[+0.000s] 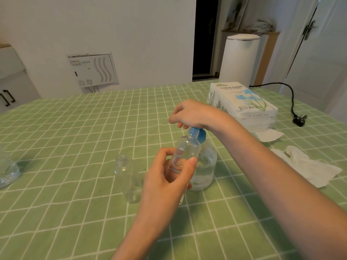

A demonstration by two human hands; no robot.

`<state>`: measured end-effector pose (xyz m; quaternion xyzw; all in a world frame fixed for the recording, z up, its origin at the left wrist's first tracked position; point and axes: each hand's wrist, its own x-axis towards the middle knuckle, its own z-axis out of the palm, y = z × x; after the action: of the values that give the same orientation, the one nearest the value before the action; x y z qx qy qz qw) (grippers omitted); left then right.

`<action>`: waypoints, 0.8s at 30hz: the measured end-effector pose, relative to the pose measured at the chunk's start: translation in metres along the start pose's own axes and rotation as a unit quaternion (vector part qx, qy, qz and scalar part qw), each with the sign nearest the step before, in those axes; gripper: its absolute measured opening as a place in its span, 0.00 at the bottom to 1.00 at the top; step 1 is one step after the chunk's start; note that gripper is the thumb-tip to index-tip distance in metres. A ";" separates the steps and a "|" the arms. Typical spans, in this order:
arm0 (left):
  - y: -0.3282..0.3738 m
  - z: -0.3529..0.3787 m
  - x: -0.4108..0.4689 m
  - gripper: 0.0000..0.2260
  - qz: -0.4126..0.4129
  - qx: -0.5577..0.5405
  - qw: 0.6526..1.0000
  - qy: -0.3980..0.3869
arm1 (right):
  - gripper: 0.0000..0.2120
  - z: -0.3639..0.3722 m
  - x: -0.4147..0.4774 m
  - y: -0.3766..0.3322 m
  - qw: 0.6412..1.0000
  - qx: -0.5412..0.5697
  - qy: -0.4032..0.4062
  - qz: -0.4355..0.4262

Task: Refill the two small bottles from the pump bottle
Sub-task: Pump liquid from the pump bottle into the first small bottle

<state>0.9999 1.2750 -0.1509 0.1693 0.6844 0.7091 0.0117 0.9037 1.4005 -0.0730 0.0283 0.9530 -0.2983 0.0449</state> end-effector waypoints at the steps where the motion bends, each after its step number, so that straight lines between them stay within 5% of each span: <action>1: 0.000 0.000 0.000 0.16 -0.001 0.004 1.000 -0.001 | 0.17 -0.002 -0.001 -0.001 1.000 -0.004 0.008 -0.005; 24: 0.002 -0.003 0.000 0.12 0.002 0.013 1.000 -0.010 | 0.17 -0.005 -0.002 -0.004 1.000 -0.026 -0.004 -0.009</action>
<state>0.9992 1.2723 -0.1489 0.1775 0.6934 0.6982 0.0150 0.9047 1.3998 -0.0665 0.0174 0.9604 -0.2741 0.0472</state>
